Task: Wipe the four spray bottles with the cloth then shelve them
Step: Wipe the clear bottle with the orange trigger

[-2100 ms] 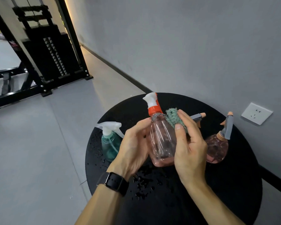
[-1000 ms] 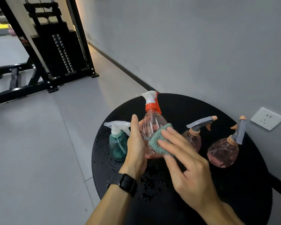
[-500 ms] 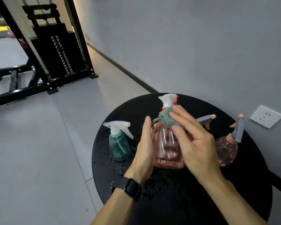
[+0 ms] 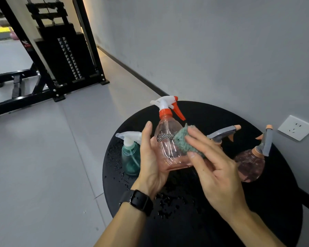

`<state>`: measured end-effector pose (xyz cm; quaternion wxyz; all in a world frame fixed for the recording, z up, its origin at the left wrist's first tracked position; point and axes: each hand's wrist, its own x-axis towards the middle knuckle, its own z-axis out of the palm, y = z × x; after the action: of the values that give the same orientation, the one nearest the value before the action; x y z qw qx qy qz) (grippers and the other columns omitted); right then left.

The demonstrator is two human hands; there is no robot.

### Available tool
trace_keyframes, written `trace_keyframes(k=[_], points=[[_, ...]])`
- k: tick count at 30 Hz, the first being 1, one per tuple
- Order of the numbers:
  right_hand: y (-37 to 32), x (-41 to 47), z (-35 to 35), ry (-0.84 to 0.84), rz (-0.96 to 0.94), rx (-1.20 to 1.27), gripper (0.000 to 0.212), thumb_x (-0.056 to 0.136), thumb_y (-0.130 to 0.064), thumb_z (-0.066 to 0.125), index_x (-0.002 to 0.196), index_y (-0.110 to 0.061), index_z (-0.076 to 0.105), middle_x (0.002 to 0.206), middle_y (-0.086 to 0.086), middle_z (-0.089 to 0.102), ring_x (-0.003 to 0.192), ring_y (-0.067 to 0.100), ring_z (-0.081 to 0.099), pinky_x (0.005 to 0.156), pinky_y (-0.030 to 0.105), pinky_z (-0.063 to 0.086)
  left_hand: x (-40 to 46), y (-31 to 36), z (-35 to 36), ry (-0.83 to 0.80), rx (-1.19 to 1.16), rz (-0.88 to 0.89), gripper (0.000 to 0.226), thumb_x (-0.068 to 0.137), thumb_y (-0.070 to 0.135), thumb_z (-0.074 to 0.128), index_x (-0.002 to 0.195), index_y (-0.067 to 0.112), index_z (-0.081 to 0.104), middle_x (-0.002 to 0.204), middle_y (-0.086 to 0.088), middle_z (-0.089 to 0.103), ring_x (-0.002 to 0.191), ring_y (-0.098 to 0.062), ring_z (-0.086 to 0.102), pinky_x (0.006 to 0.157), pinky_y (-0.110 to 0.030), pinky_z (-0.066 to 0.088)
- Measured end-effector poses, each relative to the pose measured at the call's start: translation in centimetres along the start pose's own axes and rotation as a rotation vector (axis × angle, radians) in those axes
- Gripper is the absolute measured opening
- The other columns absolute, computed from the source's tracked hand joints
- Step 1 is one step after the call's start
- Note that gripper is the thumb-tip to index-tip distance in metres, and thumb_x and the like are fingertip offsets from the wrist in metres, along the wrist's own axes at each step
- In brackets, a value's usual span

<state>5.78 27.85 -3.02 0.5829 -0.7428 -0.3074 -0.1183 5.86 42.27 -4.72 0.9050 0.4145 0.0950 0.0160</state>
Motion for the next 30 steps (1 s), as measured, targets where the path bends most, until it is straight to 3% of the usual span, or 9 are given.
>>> trace_keyframes(k=[4, 11, 18, 24, 30], points=[[0.4, -1.4, -0.1, -0.022, -0.078, -0.007, 0.034, 0.091, -0.015, 0.056, 0.125, -0.013, 0.061, 0.139, -0.012, 0.055, 0.134, 0.009, 0.047, 0.106, 0.024, 0.042, 0.1, 0.0, 0.1, 0.063, -0.055, -0.004, 0.095, 0.084, 0.076, 0.045, 0.135, -0.003, 0.055, 0.133, -0.029, 0.060, 0.114, -0.037, 0.063, 0.099, -0.051, 0.051], [0.9, -1.0, -0.1, -0.002, -0.107, -0.055, 0.035, 0.091, -0.009, 0.059, 0.127, -0.009, 0.059, 0.139, -0.007, 0.053, 0.136, 0.009, 0.044, 0.109, 0.024, 0.038, 0.5, -0.6, -0.2, 0.076, -0.017, -0.067, 0.088, 0.090, 0.076, 0.035, 0.137, 0.004, 0.055, 0.132, -0.021, 0.063, 0.121, -0.035, 0.063, 0.084, -0.046, 0.057], [1.0, 1.0, 0.5, 0.058, -0.064, -0.071, 0.039, 0.093, -0.003, 0.057, 0.131, -0.012, 0.054, 0.141, -0.010, 0.050, 0.137, 0.004, 0.040, 0.111, 0.019, 0.034, -0.2, -1.3, 0.7, 0.012, 0.057, -0.141, 0.070, 0.097, 0.068, 0.026, 0.115, 0.021, 0.074, 0.115, -0.011, 0.074, 0.102, -0.025, 0.072, 0.078, -0.040, 0.058], [0.4, 3.3, -0.2, 0.103, 0.104, 0.044, 0.037, 0.095, -0.009, 0.058, 0.127, -0.026, 0.058, 0.134, -0.026, 0.052, 0.129, -0.010, 0.044, 0.106, 0.014, 0.037, -0.2, -1.6, 0.8, -0.095, 0.064, -0.175, 0.086, 0.086, 0.083, 0.031, 0.133, 0.017, 0.062, 0.133, -0.017, 0.064, 0.123, -0.039, 0.060, 0.106, -0.061, 0.044], [0.2, 3.2, -0.2, 0.078, 0.136, 0.076, 0.035, 0.095, -0.012, 0.057, 0.125, -0.030, 0.059, 0.131, -0.028, 0.054, 0.126, -0.009, 0.047, 0.104, 0.019, 0.043, -0.8, -1.0, 1.2, -0.152, 0.009, -0.063, 0.064, 0.092, 0.064, 0.050, 0.136, 0.018, 0.059, 0.138, -0.017, 0.060, 0.127, -0.045, 0.055, 0.103, -0.066, 0.042]])
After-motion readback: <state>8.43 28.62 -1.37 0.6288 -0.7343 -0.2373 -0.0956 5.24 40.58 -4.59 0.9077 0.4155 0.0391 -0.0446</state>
